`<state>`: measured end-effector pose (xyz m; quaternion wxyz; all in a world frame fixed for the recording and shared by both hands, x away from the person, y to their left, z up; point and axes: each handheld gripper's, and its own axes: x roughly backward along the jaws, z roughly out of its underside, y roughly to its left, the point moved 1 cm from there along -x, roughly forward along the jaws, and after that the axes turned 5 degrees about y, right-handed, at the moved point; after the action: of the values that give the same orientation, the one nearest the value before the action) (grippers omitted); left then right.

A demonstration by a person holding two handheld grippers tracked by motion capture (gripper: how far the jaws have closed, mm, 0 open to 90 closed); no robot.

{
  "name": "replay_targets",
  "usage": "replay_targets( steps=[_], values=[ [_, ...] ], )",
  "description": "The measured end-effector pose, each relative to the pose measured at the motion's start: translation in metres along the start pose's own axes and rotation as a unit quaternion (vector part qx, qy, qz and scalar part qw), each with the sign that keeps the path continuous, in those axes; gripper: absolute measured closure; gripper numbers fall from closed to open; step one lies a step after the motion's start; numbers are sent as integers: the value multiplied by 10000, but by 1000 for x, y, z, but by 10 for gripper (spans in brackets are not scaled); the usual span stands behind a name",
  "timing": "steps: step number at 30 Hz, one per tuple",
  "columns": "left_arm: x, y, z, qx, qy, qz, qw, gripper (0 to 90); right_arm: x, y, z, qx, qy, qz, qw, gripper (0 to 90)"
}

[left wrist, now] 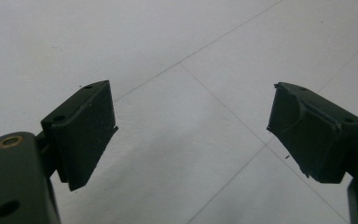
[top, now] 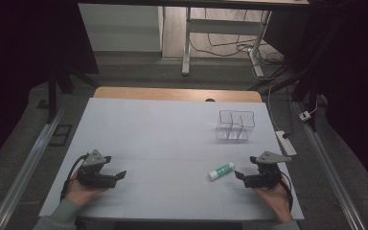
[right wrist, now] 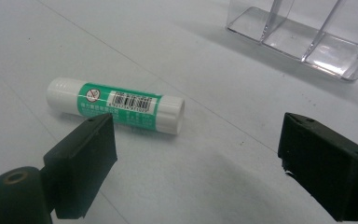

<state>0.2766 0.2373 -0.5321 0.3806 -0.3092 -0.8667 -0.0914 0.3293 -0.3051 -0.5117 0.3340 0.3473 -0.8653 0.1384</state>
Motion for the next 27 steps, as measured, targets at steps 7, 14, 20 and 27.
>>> replay_targets(
  steps=[7,14,20,27],
  values=[
    [-1,1,0,-17,0,-22,10000,148,1,1,0,-10,-23,-11,10000,122],
    [-2,2,-1,-58,-9,-43,10000,151,1,1,0,-23,-5,-10,10000,133],
    [-2,1,-1,-106,5,-61,9999,153,0,0,1,-85,36,-7,10000,143],
    [-2,1,-1,-90,-9,-57,9999,156,-1,0,1,-83,51,-10,10000,146]
  ],
)
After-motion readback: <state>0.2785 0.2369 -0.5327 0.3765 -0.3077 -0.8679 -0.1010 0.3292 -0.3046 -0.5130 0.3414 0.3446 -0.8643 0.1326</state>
